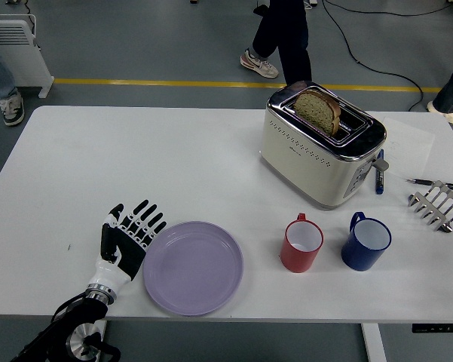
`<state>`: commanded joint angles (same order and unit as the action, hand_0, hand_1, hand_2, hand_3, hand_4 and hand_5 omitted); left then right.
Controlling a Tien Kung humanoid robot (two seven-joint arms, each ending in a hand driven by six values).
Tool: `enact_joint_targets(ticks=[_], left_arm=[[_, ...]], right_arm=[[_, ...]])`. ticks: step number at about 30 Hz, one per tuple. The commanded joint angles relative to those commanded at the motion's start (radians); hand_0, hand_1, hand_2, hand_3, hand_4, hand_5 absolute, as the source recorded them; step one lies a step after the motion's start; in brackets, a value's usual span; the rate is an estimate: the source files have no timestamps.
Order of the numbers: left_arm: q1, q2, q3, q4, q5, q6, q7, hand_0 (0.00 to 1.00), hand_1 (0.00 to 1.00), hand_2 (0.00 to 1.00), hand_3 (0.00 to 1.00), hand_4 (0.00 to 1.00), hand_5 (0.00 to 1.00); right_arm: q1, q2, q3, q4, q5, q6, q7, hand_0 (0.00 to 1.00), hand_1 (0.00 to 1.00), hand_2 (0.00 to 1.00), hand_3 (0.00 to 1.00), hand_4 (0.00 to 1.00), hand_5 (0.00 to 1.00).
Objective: Push plate across desktop,pick up the break from the machine,place the break in the plate
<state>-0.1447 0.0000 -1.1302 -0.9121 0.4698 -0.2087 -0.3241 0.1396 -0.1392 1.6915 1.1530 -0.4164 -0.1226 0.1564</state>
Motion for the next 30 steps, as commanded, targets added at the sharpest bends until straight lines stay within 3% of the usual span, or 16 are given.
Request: enact_joint_targets(ticks=[12,18,21,25,30], left_arm=[[-0.018,0.0,0.008,0.006,-0.005,-0.006,-0.001,0.758,0.77,0.783,0.733,0.577,0.998],[-0.008,0.0,-0.034,-0.018,0.054,0.034,-0.006,0.762,0.769,0.779,0.734,0.581,0.998],[0.014,0.0,-0.138,-0.073,0.136,0.089,-0.013,0.762,0.769,0.779,0.734,0.581,0.998],[0.029,0.0,-0.243,-0.129,0.172,0.114,-0.021,0.767,0.767,0.776,0.736,0.582,0.998],[0.052,0.0,-0.36,-0.204,0.195,0.133,-0.028,0.766,0.766,0.775,0.736,0.582,0.998]], right_arm=[[-0.001,0.002,-0.004,0.003,-0.003,-0.001,0.001,0.738,0.719,0.712,0.713,0.495,0.528],[-0.003,0.001,-0.018,0.03,-0.053,-0.018,0.002,0.738,0.719,0.712,0.714,0.495,0.528],[-0.002,-0.01,-0.046,0.096,-0.135,-0.042,0.004,0.738,0.719,0.712,0.714,0.495,0.528],[0.007,-0.03,-0.089,0.166,-0.239,-0.086,0.008,0.739,0.719,0.712,0.714,0.496,0.523],[0.072,-0.1,-0.193,0.236,-0.435,-0.21,-0.02,0.752,0.737,0.741,0.733,0.531,0.474]])
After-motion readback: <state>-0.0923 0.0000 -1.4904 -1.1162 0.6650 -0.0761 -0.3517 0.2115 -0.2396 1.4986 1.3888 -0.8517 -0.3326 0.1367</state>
